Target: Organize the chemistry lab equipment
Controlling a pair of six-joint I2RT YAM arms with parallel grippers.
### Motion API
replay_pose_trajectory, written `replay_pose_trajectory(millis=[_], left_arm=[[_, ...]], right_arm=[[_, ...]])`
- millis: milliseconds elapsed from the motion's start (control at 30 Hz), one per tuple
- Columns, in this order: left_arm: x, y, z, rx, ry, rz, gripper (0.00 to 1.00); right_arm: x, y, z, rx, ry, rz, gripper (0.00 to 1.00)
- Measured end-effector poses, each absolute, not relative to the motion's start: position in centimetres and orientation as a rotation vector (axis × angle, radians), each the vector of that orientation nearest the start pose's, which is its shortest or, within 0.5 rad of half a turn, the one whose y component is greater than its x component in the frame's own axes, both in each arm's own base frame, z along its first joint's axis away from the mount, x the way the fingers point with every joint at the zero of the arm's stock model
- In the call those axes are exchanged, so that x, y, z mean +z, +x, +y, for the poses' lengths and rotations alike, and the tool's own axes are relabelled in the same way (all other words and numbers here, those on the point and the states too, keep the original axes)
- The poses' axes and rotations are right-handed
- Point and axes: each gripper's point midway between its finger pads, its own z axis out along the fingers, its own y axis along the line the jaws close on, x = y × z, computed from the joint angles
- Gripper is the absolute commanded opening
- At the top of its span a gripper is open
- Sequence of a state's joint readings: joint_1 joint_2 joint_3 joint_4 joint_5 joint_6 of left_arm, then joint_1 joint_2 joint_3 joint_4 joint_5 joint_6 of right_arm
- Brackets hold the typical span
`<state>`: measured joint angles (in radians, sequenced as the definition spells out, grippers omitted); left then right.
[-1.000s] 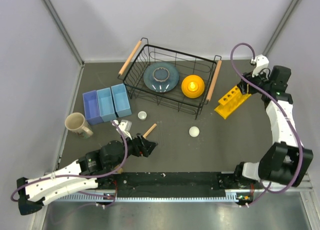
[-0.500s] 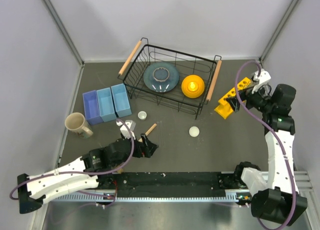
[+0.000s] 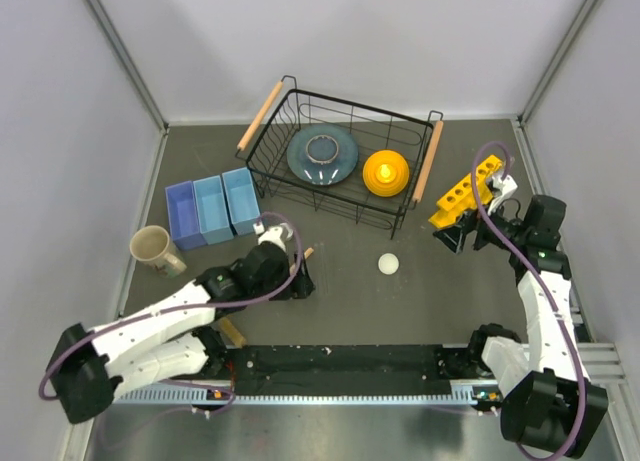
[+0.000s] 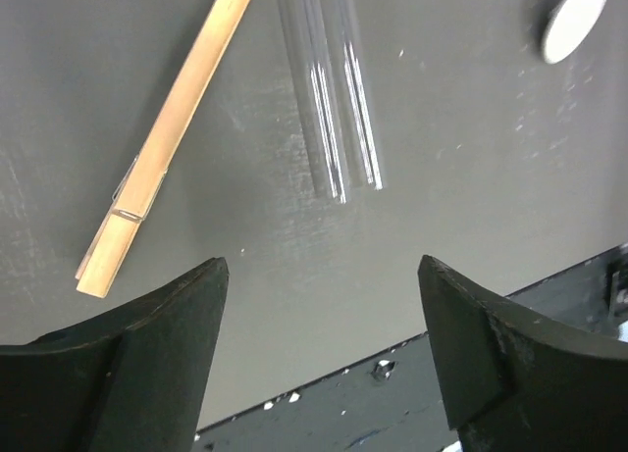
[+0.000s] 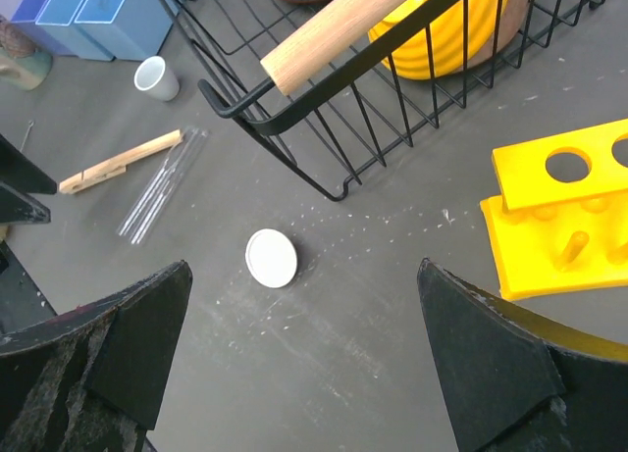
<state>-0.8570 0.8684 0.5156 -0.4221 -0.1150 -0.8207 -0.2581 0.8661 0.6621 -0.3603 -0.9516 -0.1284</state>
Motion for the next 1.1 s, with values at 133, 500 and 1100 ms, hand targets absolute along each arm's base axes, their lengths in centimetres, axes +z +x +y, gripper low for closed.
replay_pose_trajectory(millis=[133, 500, 1100], left_arm=[[8.6, 17.0, -21.5, -0.576, 0.037, 2.557, 0.63], [6.3, 19.5, -23.7, -0.284, 0.202, 2.767, 0.29], [3.7, 19.3, -24.0, -0.189, 0.321, 2.859, 0.30]], right_arm=[[19.2, 25.9, 7.7, 0.761, -0.418, 1.910, 0.99], [19.4, 26.1, 7.7, 0.747, -0.434, 1.894, 0.99], [19.2, 26.2, 7.4, 0.716, -0.449, 1.895, 0.99]])
